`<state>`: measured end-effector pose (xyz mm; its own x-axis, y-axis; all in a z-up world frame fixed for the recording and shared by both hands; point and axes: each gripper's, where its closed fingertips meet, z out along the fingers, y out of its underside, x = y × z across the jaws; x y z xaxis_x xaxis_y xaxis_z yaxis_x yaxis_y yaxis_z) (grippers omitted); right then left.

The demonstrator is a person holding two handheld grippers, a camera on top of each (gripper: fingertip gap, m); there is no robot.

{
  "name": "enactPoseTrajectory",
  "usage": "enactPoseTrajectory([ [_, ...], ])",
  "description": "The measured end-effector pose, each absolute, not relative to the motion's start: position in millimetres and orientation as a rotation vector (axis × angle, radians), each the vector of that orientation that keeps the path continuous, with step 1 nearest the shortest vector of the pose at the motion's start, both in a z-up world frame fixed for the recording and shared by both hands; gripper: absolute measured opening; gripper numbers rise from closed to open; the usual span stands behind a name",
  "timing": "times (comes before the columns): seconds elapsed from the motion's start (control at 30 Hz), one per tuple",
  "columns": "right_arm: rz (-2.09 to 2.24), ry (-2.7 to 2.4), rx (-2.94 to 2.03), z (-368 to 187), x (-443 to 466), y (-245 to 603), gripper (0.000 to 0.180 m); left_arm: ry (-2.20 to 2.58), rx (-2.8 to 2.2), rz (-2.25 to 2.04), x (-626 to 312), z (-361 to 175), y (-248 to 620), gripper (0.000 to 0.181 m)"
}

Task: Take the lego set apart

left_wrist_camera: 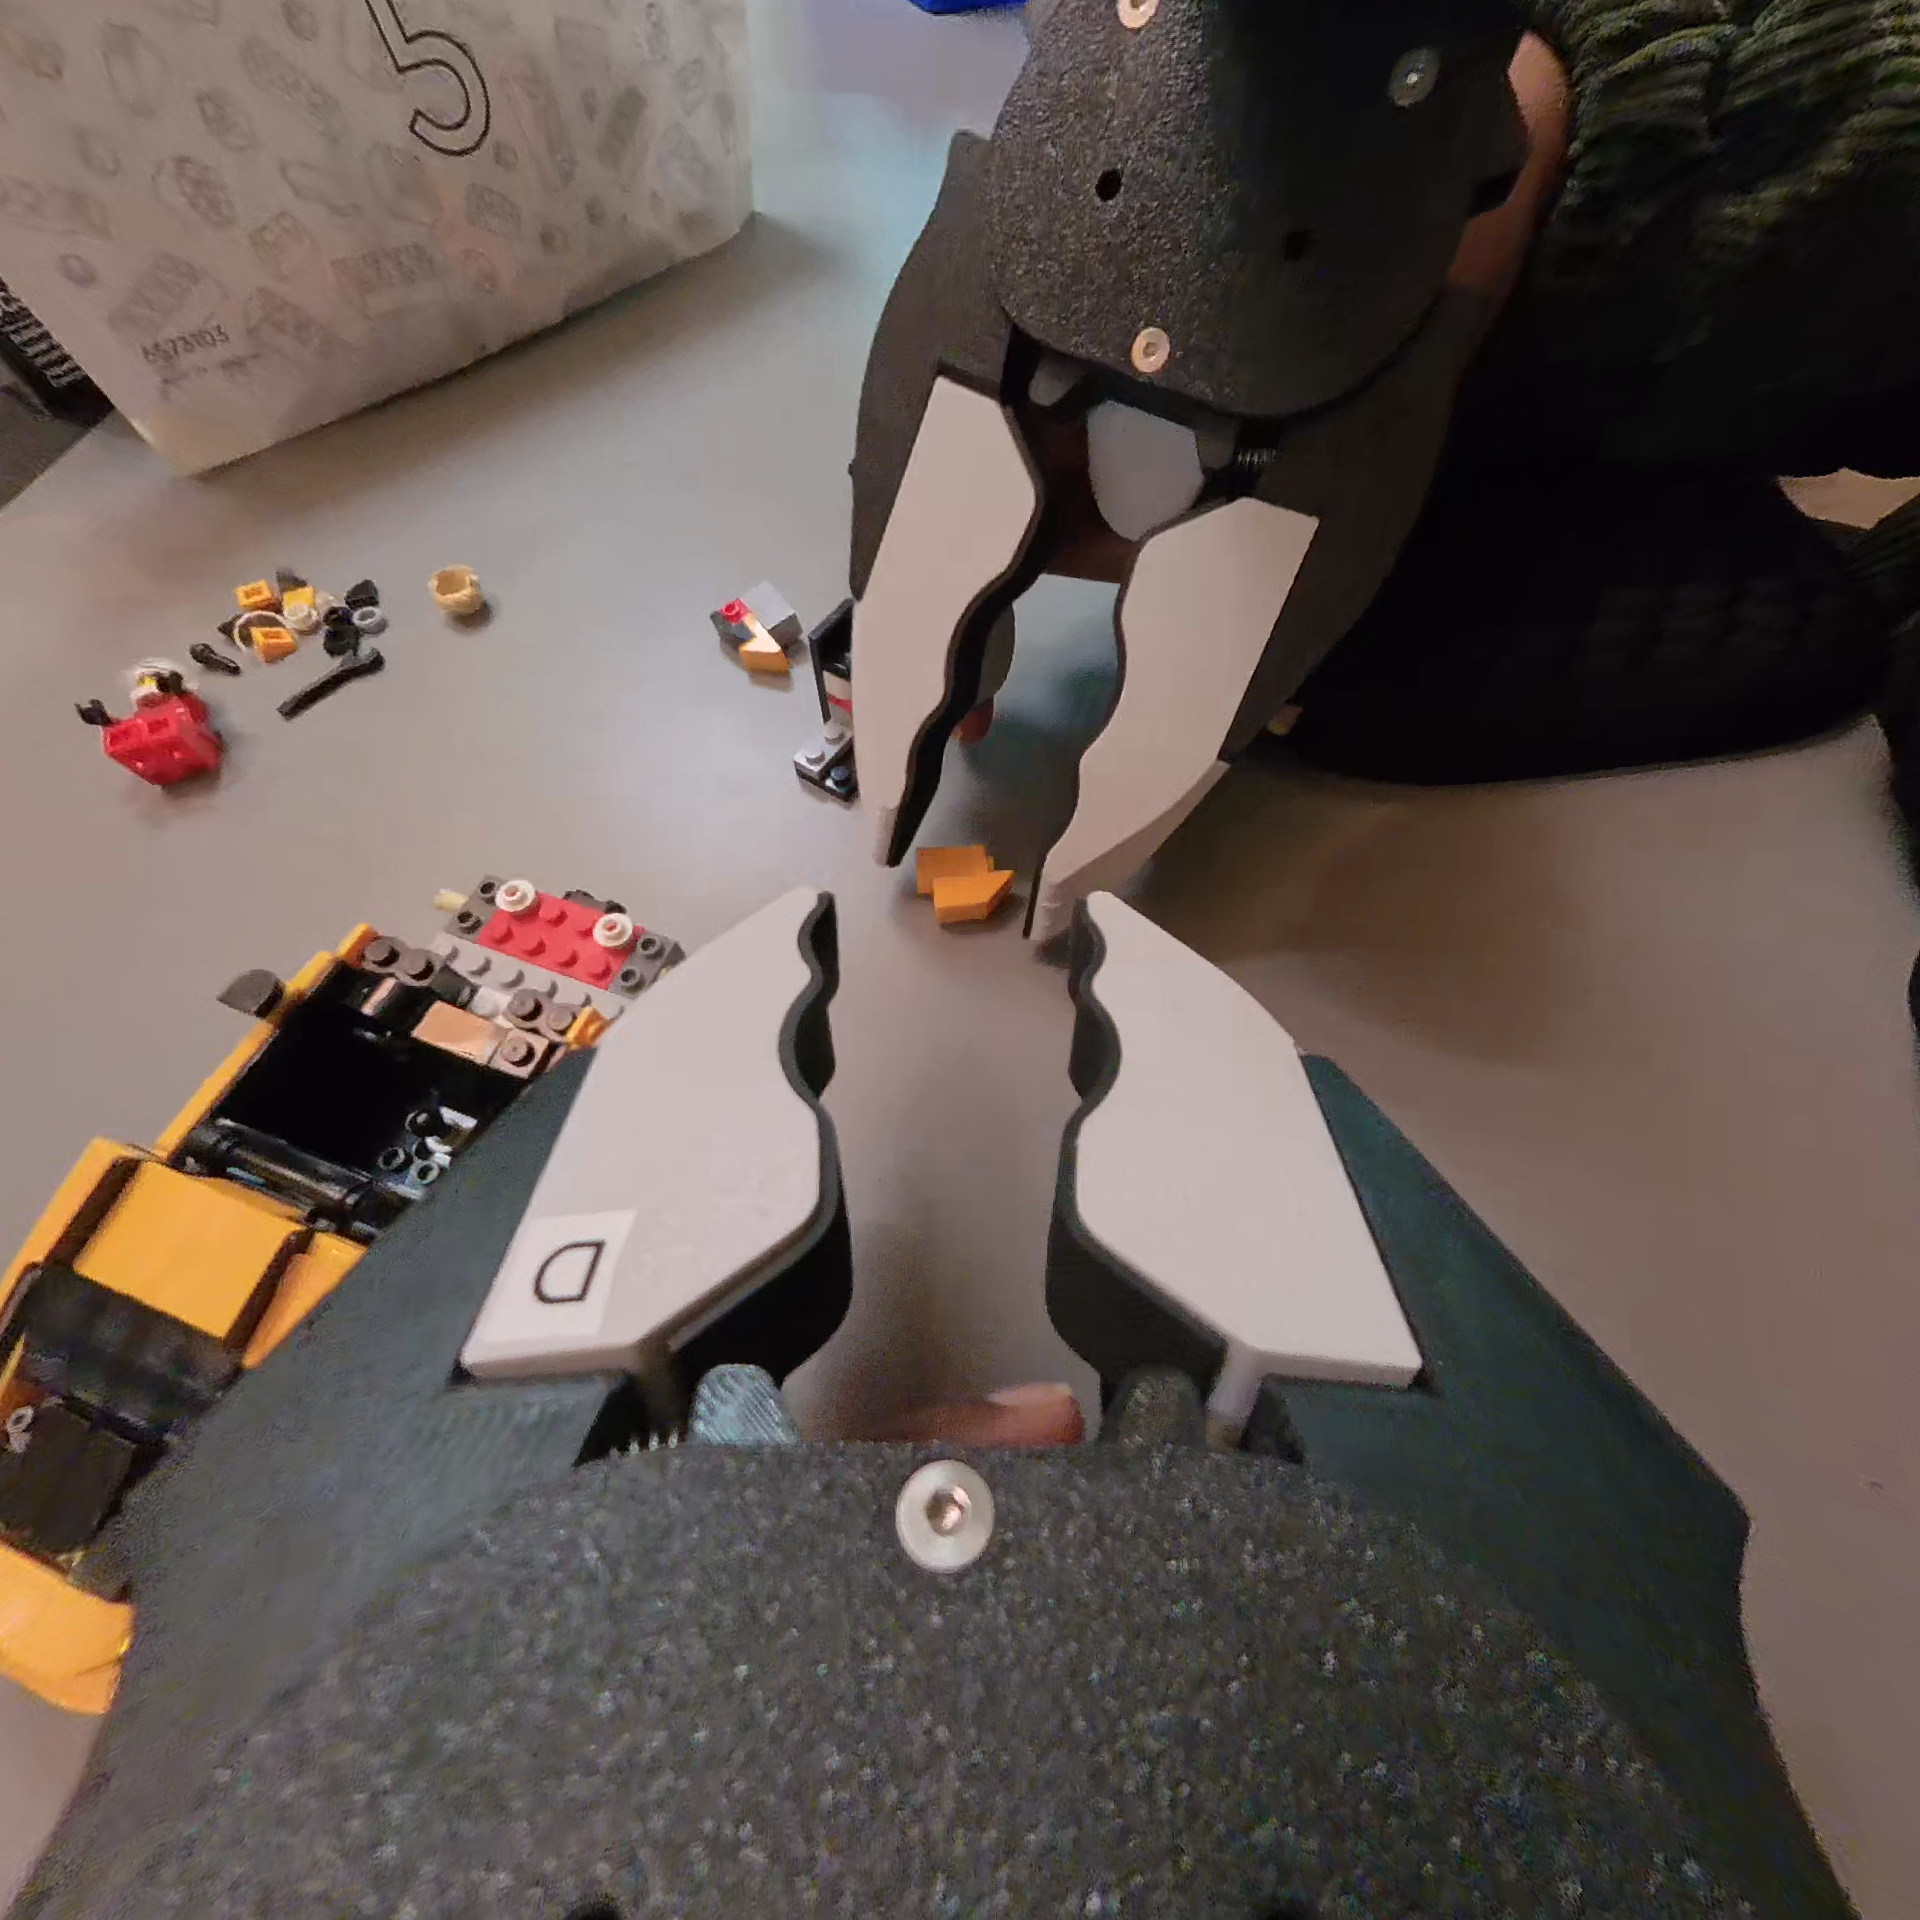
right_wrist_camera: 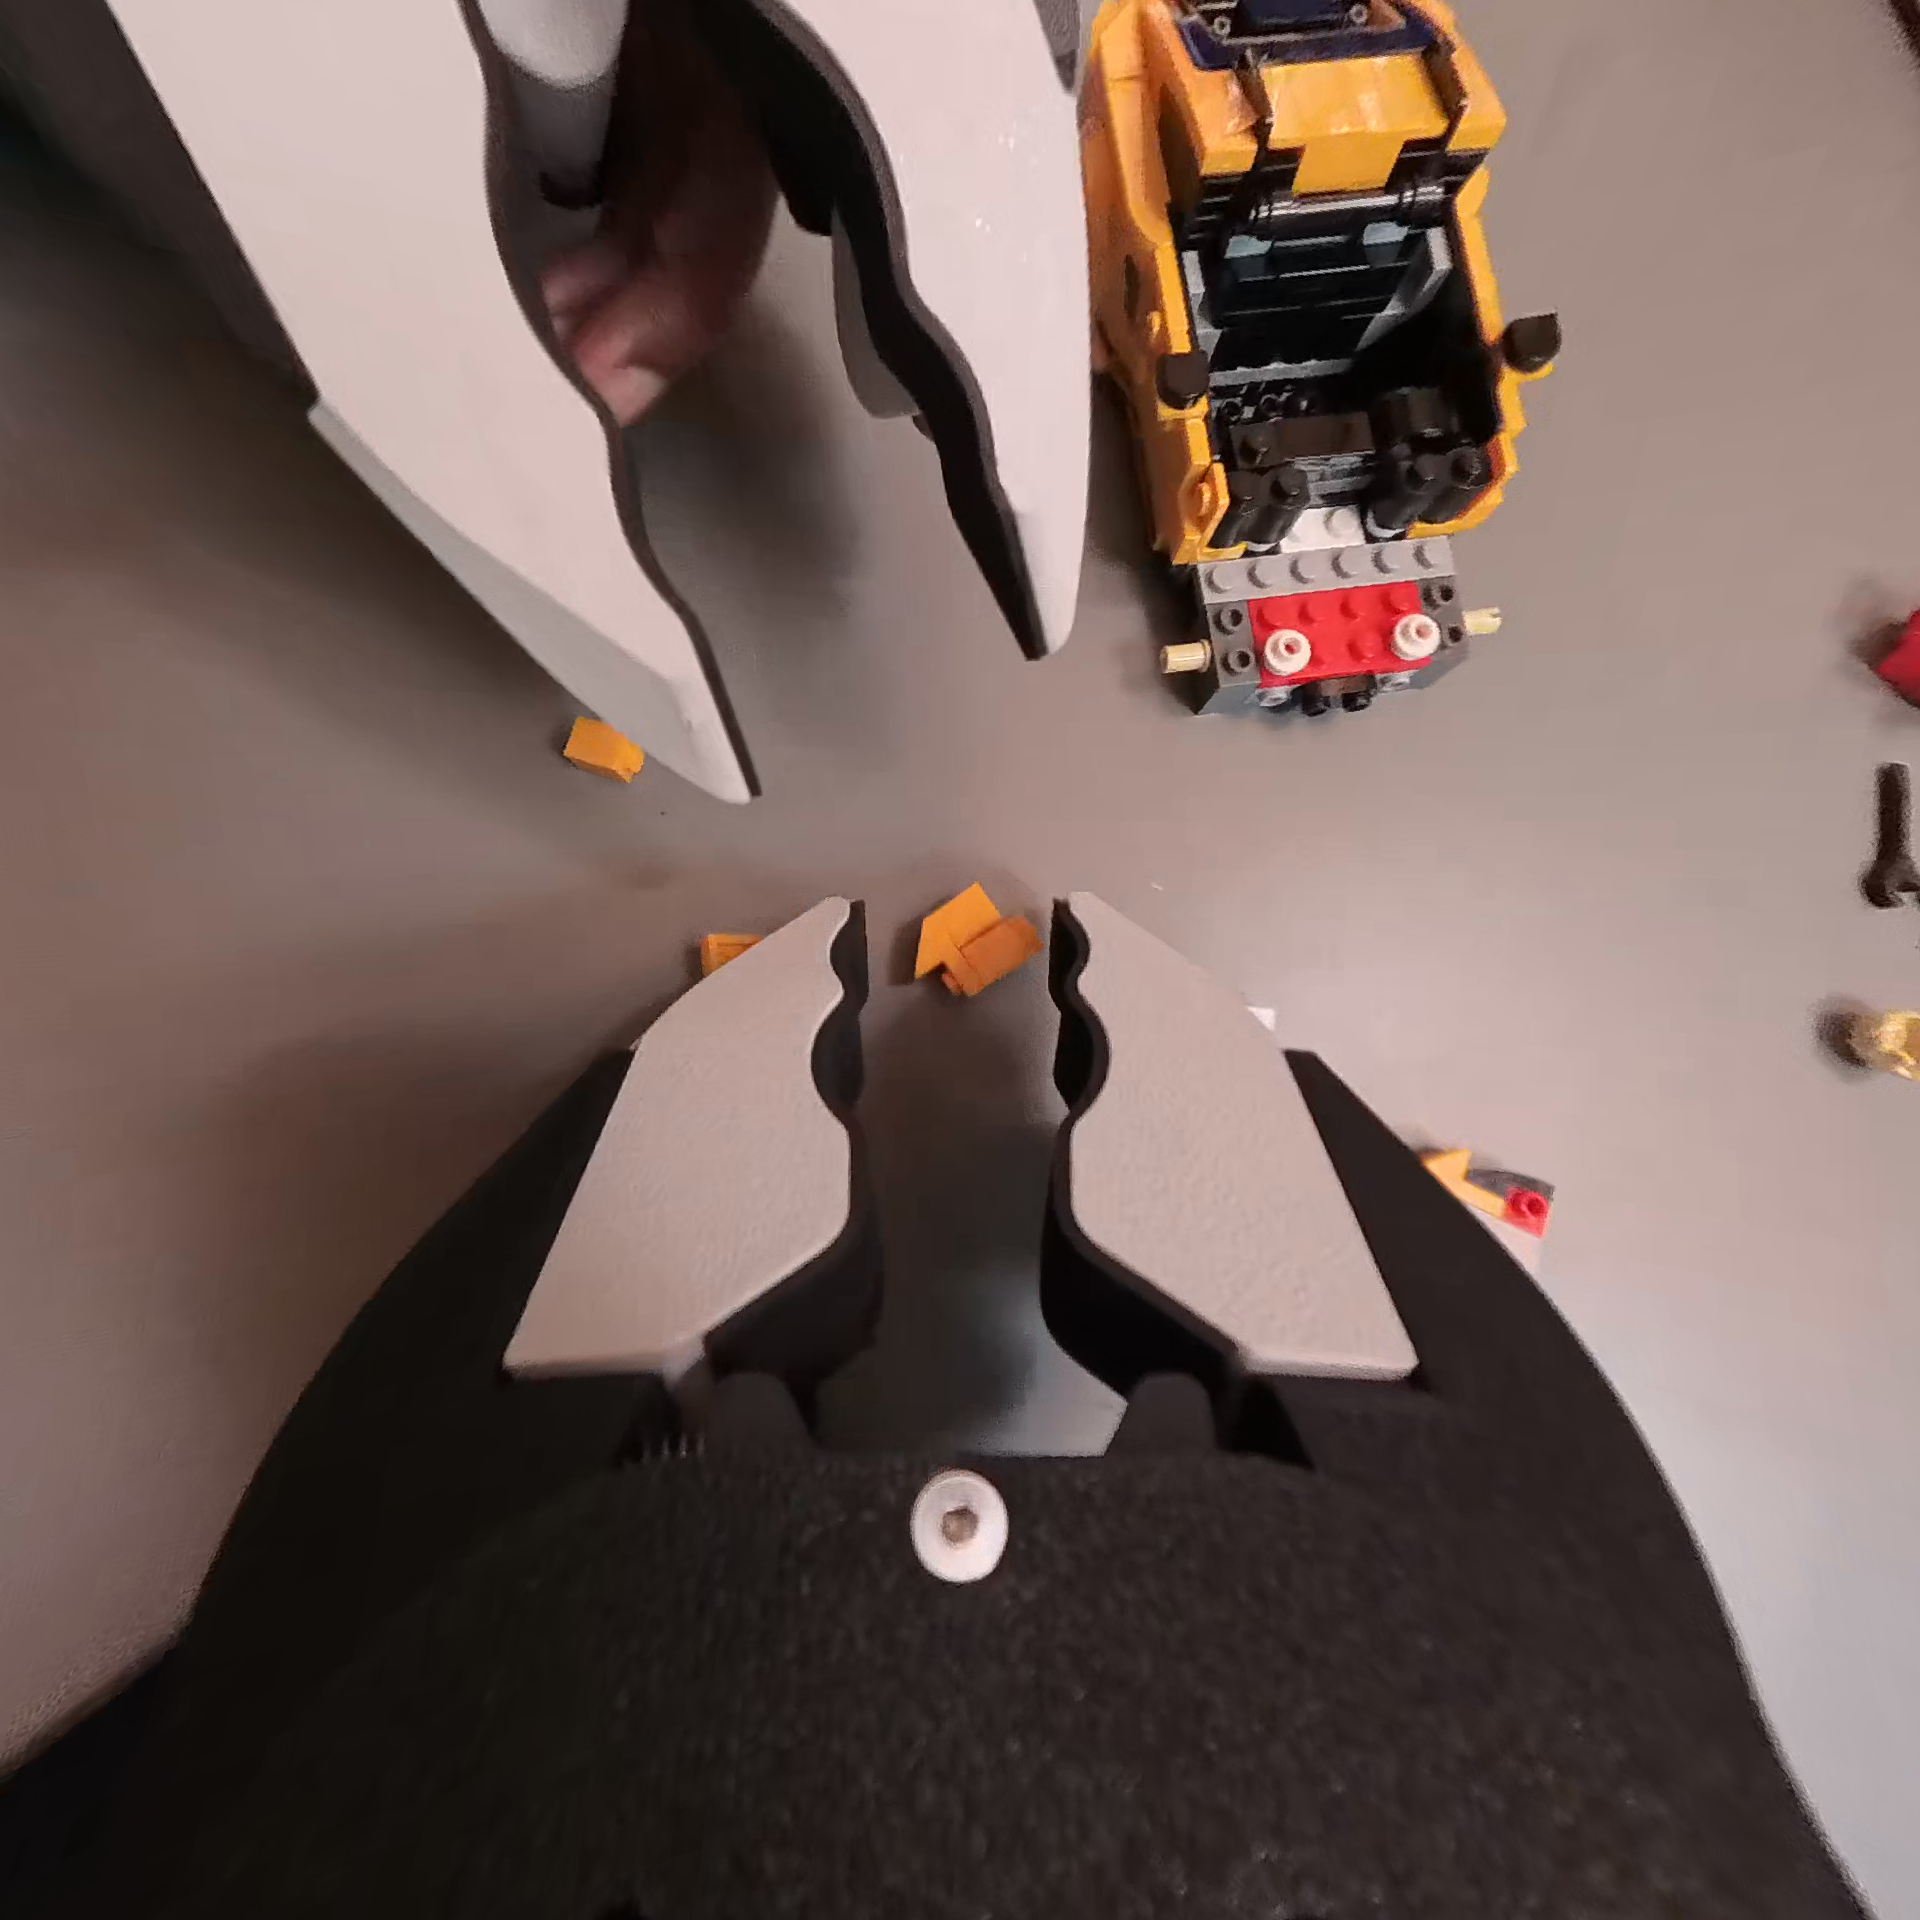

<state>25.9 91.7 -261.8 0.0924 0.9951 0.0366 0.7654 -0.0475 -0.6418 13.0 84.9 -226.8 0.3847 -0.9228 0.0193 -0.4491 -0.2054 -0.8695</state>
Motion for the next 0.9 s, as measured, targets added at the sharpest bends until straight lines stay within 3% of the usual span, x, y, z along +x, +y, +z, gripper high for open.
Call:
enactPoseTrajectory([
  [0.27,0.53,-1.779,-1.849,-264.3,27.6,90.6,0.023,1.235,-1.817,-0.679,11.5,-232.8,83.5,0.025],
  [0.43,0.572,-1.717,-1.62,-235.0,18.3,88.6,0.023,1.144,-1.829,-0.78,13.8,-224.7,84.4,0.024],
  [0.9,0.526,-1.519,-1.214,-178.9,8.8,86.7,0.023,0.591,-1.78,-1.612,18.8,-170.8,80.6,0.025],
])
